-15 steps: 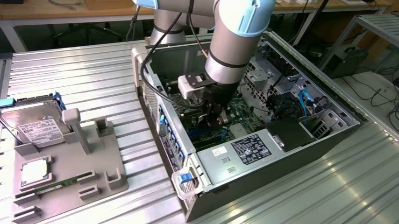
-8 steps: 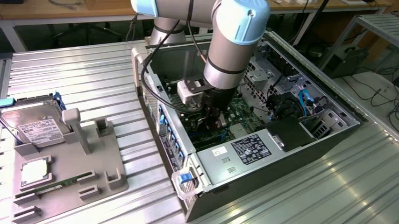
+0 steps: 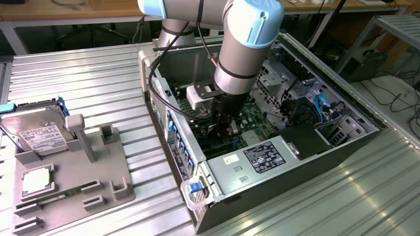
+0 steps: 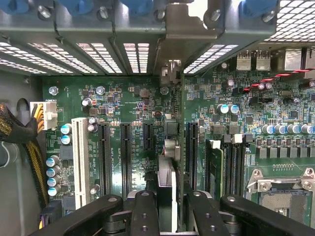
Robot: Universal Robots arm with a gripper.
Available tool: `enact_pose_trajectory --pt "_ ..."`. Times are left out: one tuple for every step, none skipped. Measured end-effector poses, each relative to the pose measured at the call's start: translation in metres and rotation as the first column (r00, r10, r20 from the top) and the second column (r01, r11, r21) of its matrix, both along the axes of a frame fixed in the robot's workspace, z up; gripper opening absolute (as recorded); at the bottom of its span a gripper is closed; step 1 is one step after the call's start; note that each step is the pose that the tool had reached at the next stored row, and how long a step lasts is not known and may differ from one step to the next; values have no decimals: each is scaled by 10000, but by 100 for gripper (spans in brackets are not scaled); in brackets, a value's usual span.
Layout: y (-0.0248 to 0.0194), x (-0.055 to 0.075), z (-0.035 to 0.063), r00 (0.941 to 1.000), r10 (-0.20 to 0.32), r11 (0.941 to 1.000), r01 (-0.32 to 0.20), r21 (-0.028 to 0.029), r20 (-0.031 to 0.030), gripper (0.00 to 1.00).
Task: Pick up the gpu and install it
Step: 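Insert the gpu into the slot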
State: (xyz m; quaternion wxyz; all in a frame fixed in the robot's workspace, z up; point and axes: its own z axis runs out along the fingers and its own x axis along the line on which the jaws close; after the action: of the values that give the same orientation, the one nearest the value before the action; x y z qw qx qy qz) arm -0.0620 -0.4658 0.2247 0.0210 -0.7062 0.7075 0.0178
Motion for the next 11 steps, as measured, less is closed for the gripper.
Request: enact_pose_trajectory --pt "0 0 0 10000 0 10000 0 0 0 28" --pt "0 0 0 10000 0 10000 0 0 0 28" --pt "5 0 1 10000 1 10000 -1 -6 -1 28" --pt "14 -1 1 10000 0 10000 0 -19 -2 28" --pt "22 -1 1 10000 -1 10000 1 -23 -2 28" --pt "30 0 1 10000 0 10000 0 -22 -2 28" --pt "37 0 0 10000 0 10000 0 -21 0 28" --pt "39 0 1 10000 1 10000 -1 -24 -1 28" --pt "39 0 1 10000 1 10000 -1 -25 -1 28" --pt "39 0 2 10000 1 10000 -1 -25 -2 28" --pt "38 0 2 10000 1 10000 -1 -26 -2 28"
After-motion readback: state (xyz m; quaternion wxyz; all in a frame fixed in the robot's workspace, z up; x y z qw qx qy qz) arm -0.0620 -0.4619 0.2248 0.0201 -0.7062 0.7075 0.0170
